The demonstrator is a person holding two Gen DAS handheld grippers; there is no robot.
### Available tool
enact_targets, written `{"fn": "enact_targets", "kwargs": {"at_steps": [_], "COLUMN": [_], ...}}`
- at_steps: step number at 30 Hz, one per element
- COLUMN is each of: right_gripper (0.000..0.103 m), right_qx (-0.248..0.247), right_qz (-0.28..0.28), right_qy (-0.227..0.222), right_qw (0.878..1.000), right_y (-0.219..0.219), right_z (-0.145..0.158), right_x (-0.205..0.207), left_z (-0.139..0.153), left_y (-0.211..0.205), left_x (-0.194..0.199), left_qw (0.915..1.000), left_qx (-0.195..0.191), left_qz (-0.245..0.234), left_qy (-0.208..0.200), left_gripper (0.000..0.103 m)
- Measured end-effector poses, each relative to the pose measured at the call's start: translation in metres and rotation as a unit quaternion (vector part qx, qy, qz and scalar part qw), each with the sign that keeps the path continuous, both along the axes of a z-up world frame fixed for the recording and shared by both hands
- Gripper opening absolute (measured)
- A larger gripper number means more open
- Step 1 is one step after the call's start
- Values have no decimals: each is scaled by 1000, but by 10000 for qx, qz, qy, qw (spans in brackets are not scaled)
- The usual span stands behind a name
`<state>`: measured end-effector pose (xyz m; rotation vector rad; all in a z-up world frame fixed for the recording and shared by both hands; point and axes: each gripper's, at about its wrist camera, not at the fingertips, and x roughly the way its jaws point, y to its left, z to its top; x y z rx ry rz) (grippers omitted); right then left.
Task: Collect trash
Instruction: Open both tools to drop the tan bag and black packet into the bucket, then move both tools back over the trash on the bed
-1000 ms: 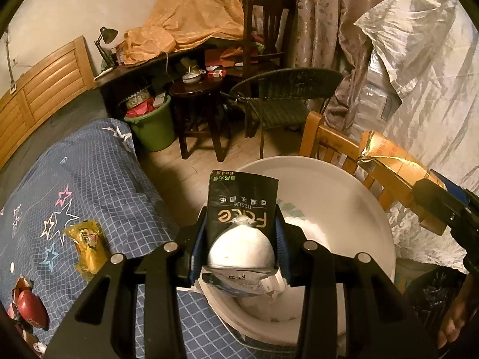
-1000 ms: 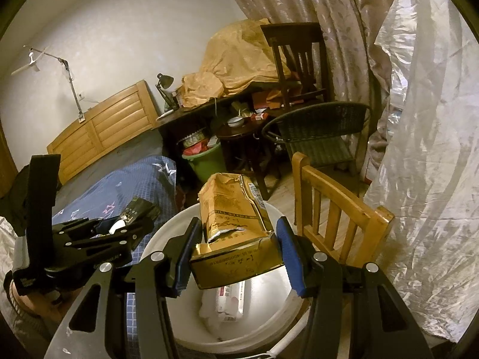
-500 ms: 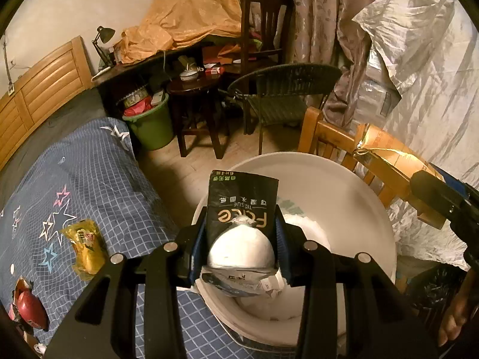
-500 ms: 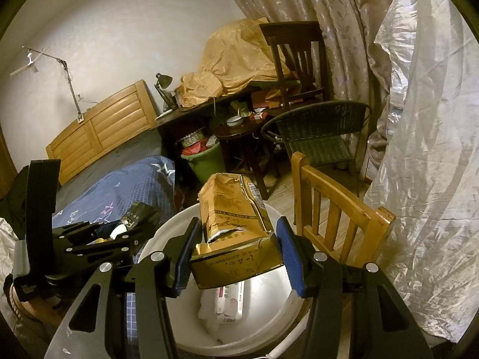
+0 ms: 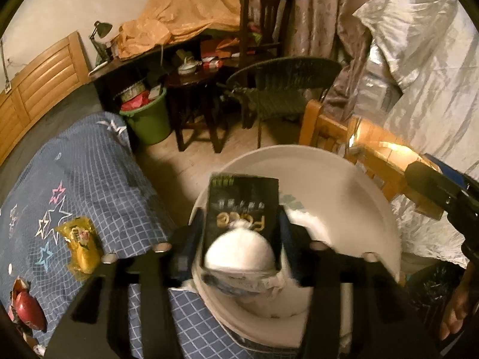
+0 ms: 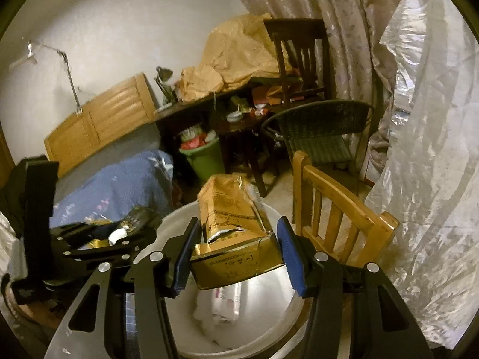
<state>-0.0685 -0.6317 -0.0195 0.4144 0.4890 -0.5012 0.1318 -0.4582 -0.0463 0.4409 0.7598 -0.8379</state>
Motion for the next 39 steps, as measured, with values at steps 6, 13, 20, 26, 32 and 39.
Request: {"fn": "enact_targets", "kwargs": {"at_steps": [6,13,20,26,32,39], "right_gripper": [65,65,65,72,79,86], "right_qx": [131,288,251,-310,-1056,-1438], "right_qz": [-50,-134,-137,-232,-520,-434], "right_qy": [-20,-93,-241,-468,-1046,-1676], "right_qw": [9999,9995,9993,9982,9875,9743], "right_y": [-10,-12,1,37,89,154], "right_z": [-6,-12,-8,12,27,37], "right_x": [4,-4,-12,-21,-39,-44], "left_z": [0,1,17,35,52,67], "left_y": [6,13,32,75,146,232], "left_x": [8,3,-7,-14,-26,-27], "left_qw": [9998,9997,9976,9902,9786,9626], "left_qx": [-67,-85,-154,-336,-632,-887], "left_qz": [139,212,547,1077,1546,2212], "left_qy": [118,125,-390,-827,-1200,-1285], "left_gripper": [68,68,76,84,92,94]}}
